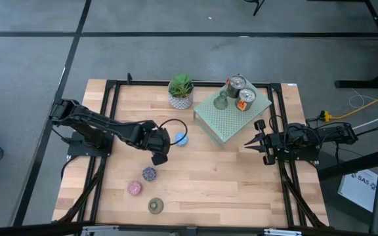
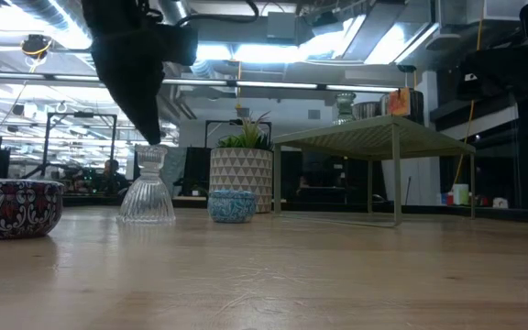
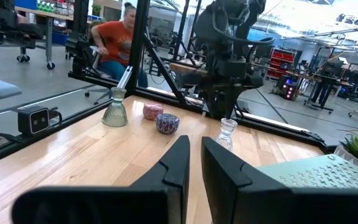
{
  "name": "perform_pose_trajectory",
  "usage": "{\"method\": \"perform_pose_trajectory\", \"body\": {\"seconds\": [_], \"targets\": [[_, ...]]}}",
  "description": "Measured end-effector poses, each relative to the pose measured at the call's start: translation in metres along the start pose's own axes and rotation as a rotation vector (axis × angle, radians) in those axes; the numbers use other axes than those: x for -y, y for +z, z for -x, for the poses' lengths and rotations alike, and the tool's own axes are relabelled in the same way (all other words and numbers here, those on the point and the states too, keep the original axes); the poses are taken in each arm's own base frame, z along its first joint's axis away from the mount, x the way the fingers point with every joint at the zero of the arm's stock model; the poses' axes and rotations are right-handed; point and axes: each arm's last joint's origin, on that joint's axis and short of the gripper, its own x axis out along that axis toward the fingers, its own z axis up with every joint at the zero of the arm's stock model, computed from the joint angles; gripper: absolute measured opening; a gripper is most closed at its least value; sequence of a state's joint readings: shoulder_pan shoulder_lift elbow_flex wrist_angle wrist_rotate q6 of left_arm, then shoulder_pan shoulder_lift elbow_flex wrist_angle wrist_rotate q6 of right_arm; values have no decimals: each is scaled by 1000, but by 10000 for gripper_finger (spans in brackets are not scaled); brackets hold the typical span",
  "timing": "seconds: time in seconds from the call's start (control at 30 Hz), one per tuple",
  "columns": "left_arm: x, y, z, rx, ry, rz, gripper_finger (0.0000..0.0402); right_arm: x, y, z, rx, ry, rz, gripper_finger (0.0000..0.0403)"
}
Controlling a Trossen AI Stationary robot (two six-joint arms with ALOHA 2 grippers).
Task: Pick & Place candle stick holders
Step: Align the transparent glass candle holder with the other green glass candle holder on the shelf
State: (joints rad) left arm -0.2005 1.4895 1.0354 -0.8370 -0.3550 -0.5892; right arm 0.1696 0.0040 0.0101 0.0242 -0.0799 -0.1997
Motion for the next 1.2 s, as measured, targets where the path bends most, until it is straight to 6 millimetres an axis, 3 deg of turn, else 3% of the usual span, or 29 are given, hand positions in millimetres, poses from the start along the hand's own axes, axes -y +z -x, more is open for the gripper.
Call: {"method": "perform_pose_trajectory", "body": {"seconds": [0.4,0.7,1.2], "targets": [[-5,-18,-18,-39,41,-54,115,0,0,0,-1,0,0,44],[-6,-17,-18,-14,80,-94,28,0,0,0,-1,0,0,44],[-7,-16,-18,7,113,-67,28,0,0,0,0,0,0,44]]}}
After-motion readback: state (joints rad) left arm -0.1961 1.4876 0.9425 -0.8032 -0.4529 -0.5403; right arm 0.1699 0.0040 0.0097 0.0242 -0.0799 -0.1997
